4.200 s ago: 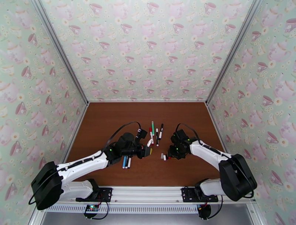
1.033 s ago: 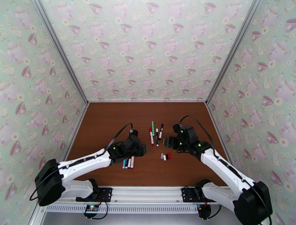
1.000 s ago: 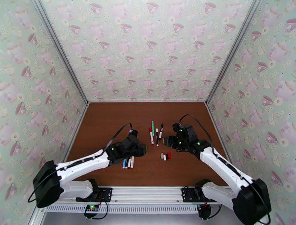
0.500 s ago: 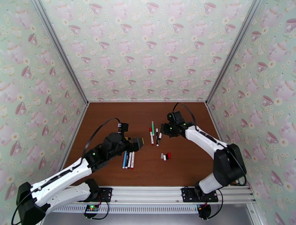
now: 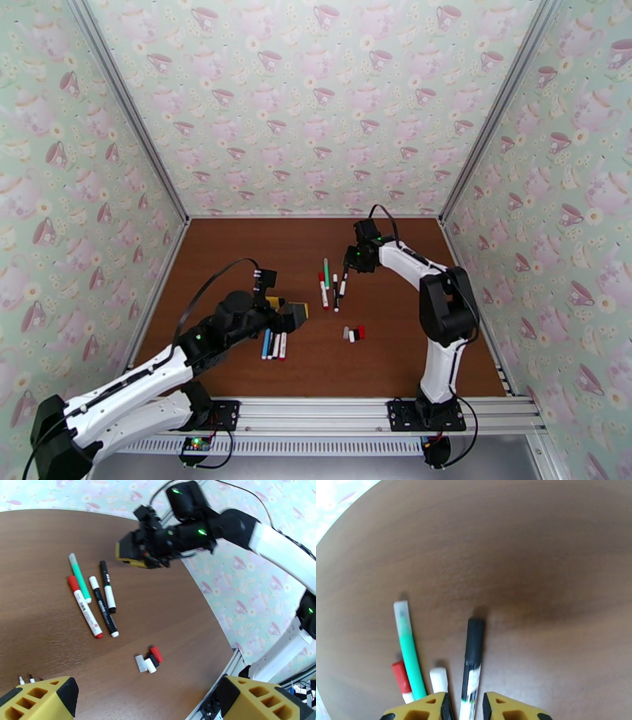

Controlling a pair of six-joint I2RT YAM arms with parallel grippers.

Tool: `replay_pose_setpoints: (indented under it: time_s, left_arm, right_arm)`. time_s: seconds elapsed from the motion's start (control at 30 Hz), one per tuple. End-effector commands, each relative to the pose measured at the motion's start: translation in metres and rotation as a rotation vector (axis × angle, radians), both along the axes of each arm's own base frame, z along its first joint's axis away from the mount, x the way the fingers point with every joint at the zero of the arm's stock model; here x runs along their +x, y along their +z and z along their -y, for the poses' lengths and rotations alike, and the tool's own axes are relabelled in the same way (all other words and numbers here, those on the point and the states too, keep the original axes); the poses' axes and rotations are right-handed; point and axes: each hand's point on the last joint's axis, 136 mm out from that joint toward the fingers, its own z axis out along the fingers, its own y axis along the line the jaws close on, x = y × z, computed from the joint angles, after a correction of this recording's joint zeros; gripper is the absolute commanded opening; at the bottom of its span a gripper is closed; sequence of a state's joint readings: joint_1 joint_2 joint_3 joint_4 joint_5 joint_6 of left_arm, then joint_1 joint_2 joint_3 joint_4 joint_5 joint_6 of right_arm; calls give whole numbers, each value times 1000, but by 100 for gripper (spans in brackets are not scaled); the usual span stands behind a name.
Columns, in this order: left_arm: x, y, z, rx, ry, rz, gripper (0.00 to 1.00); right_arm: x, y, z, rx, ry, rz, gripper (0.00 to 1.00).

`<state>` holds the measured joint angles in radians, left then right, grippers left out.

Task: Open the pen caps

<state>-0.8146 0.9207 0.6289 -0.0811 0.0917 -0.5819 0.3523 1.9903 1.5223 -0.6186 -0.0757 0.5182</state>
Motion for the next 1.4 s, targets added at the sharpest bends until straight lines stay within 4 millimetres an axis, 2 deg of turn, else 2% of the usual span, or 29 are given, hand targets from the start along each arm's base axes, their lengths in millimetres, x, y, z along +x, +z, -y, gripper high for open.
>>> replay_pose_setpoints:
  time_s: [0.0, 0.23, 0.43, 0.7, 1.1, 1.37]
  left_arm:
    - [-3, 18, 13, -36, -79, 37, 100]
    - [2, 15, 13, -30, -57, 21, 100]
    - [11, 13, -1, -1, 39, 16, 100]
    - [11, 5, -10, 39, 68, 16, 100]
    - [14, -5, -5, 51, 65, -24, 100]
    - [15, -12, 4, 66, 38, -66, 100]
  right_arm:
    - [7, -5, 3, -39, -5, -20, 29]
    - [14, -22, 2, -62, -3, -51, 28]
    - [18, -31, 1, -66, -2, -66, 28]
    - [22, -43, -1, -70, -4, -87, 30]
    - [25, -58, -2, -81, -1, -107, 30]
    - [24, -55, -3, -84, 1, -81, 24]
